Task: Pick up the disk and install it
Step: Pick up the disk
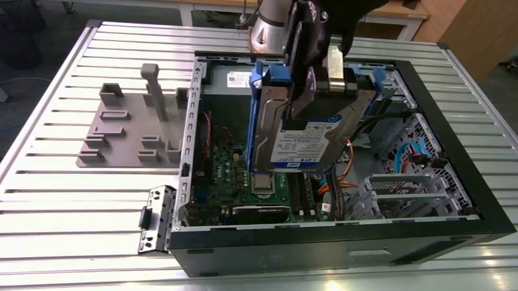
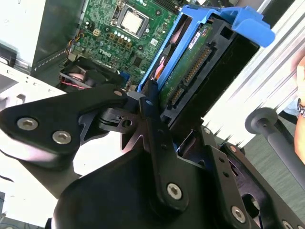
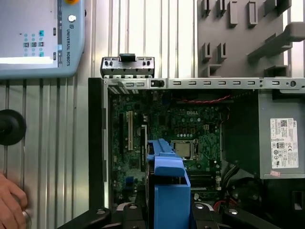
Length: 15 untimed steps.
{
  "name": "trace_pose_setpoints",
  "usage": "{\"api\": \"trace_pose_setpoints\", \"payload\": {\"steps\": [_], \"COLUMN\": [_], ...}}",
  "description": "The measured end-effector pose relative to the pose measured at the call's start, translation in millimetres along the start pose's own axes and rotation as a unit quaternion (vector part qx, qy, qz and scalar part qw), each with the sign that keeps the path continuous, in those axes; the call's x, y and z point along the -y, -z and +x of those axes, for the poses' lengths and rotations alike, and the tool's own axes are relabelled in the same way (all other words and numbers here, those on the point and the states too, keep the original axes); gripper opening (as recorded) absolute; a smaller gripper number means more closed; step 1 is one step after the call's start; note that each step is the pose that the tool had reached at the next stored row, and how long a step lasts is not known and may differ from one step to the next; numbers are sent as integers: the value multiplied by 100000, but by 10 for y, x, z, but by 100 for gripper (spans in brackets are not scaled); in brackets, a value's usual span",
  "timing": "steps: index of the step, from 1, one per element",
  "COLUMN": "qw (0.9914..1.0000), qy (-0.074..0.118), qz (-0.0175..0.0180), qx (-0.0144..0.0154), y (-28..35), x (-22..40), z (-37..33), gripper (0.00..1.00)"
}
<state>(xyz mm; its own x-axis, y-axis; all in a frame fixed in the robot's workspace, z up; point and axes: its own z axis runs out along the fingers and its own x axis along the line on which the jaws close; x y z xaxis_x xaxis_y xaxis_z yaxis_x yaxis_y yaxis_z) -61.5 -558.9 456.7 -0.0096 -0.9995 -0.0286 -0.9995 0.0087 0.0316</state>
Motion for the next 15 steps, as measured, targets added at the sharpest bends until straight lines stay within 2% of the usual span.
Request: {"api": "trace_pose_setpoints", "payload": {"steps": [3,15], "qw": [100000,100000], "qy": [1,-3], "qz": [-7,-23], "qx": [1,2], "y": [1,5], "x": [57,167], "z": [29,93], "gripper": [36,36]}}
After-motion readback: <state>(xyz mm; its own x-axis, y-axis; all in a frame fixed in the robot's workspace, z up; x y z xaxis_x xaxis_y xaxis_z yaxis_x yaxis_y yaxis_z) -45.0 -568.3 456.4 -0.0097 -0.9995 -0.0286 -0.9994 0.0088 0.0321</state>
